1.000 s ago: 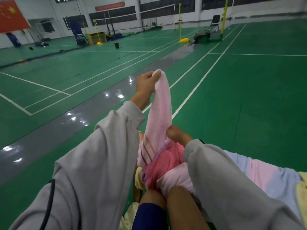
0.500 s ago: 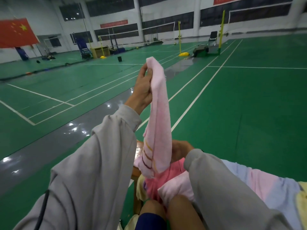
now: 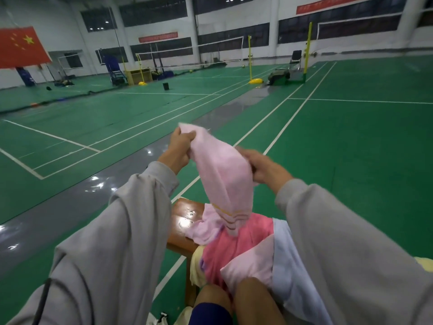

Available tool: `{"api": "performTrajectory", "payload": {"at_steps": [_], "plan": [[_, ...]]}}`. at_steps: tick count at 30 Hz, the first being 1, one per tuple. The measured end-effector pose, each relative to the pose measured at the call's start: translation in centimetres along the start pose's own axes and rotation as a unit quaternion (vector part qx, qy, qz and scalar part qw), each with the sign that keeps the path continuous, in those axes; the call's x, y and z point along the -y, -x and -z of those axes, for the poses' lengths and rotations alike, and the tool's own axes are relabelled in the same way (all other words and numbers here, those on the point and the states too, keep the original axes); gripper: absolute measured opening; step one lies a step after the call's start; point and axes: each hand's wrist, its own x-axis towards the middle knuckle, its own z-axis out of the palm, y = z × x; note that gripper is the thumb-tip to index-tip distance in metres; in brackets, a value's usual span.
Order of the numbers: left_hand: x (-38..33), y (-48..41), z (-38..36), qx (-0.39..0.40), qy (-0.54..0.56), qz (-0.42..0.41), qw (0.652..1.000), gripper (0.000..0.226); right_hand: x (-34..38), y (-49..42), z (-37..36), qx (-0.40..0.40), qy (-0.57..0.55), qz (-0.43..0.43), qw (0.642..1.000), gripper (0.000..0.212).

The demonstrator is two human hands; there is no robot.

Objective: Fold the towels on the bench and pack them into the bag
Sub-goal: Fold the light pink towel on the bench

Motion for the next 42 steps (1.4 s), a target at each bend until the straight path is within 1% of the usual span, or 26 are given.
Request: {"api": "performTrajectory", "payload": {"at_steps": [2,3,5,7,8,9,11,12,14,16,17,20,23,25,28,29,30,32,33,34,35,36,38,39,40,42], "plan": [[0.4,-0.6,1.6,-0.074,-0.012,0.031,0.997,0.041,3.5,0.2,1.3,-0.04,-0.104,0.033,0.993,0.034],[0.6,-0.7,2.2,-0.097,-0.012,0.04,0.994,0.041,4.6,1.0,1.7,-0.034,-0.099,0.039,0.994,0.045],[1.1,-0.9,2.8,-0.108,-0.008,0.042,0.993,0.039,4.6,2.6,2.4,0.004,0.02,-0.009,1.0,0.06],[1.3,-0.7,2.8,-0.101,-0.02,0.043,0.994,0.036,4.3,3.5,2.6,0.067,0.125,-0.057,0.988,0.047],[1.2,-0.5,2.5,-0.099,-0.032,0.045,0.994,0.035,4.6,4.1,2.4,0.056,0.138,-0.048,0.988,0.037],[1.1,-0.3,2.2,-0.097,-0.042,0.042,0.993,0.035,4.9,3.9,2.5,0.043,0.102,-0.015,0.994,0.025],[0.6,0.3,1.6,-0.099,-0.05,0.027,0.993,0.034,6.1,3.8,2.3,-0.03,-0.048,0.056,0.997,0.009],[0.3,0.4,1.5,-0.104,-0.06,0.016,0.993,0.033,6.3,3.4,2.6,-0.074,-0.099,0.078,0.989,0.012],[0.1,0.5,1.7,-0.114,-0.093,0.0,0.989,0.028,5.9,2.7,3.5,-0.104,-0.073,0.044,0.991,0.02],[0.2,0.8,2.4,-0.125,-0.128,-0.014,0.984,0.016,5.4,2.8,4.5,-0.128,0.012,-0.012,0.992,0.017],[0.3,1.0,2.8,-0.133,-0.141,-0.027,0.981,0.013,5.4,2.6,5.1,-0.138,0.013,-0.024,0.99,0.015],[-0.1,2.1,3.6,-0.163,-0.151,-0.038,0.974,0.026,6.5,2.3,6.9,-0.198,-0.016,0.003,0.98,0.017],[-0.9,2.7,4.0,-0.192,-0.142,-0.02,0.971,0.04,6.8,1.0,9.2,-0.279,0.014,0.006,0.96,0.044],[-1.2,2.8,3.6,-0.2,-0.124,-0.008,0.972,0.035,6.7,0.0,10.5,-0.319,-0.008,0.015,0.948,0.043],[-1.4,3.2,2.5,-0.215,-0.085,0.002,0.973,0.04,7.0,0.8,9.1,-0.377,-0.024,0.043,0.925,0.033],[-1.4,3.3,2.3,-0.218,-0.066,0.004,0.974,0.044,6.9,1.4,8.4,-0.374,-0.021,0.038,0.926,0.035],[-1.5,3.3,2.1,-0.213,-0.044,0.01,0.976,0.048,6.7,2.2,7.5,-0.351,-0.02,0.017,0.936,0.044],[-1.5,3.4,1.8,-0.192,0.001,0.021,0.981,0.05,6.1,3.4,6.2,-0.256,-0.028,-0.062,0.964,0.076],[-1.5,3.4,1.6,-0.184,0.019,0.024,0.982,0.046,5.8,3.7,5.7,-0.202,-0.025,-0.089,0.975,0.081],[-1.4,3.3,1.4,-0.175,0.031,0.028,0.984,0.042,5.3,3.8,5.2,-0.168,-0.024,-0.082,0.982,0.073],[-1.3,3.2,1.3,-0.17,0.042,0.033,0.984,0.039,4.9,3.6,4.7,-0.146,-0.048,-0.044,0.987,0.055],[-1.4,3.1,1.4,-0.176,0.049,0.031,0.983,0.034,4.7,3.3,4.3,-0.143,-0.086,0.012,0.986,0.038],[-1.7,2.5,2.0,-0.175,0.05,0.022,0.983,0.022,4.5,2.7,3.7,-0.165,-0.169,0.098,0.967,0.026],[-2.0,2.2,2.4,-0.171,0.044,0.021,0.984,0.019,4.5,2.5,3.7,-0.15,-0.19,0.101,0.965,0.025],[-2.3,1.8,3.0,-0.169,0.035,0.023,0.985,0.016,4.6,2.7,3.5,-0.127,-0.172,0.072,0.974,0.028],[-2.5,1.3,4.1,-0.188,0.034,0.022,0.981,0.019,4.8,3.2,3.4,-0.083,-0.063,-0.014,0.994,0.03]]}}
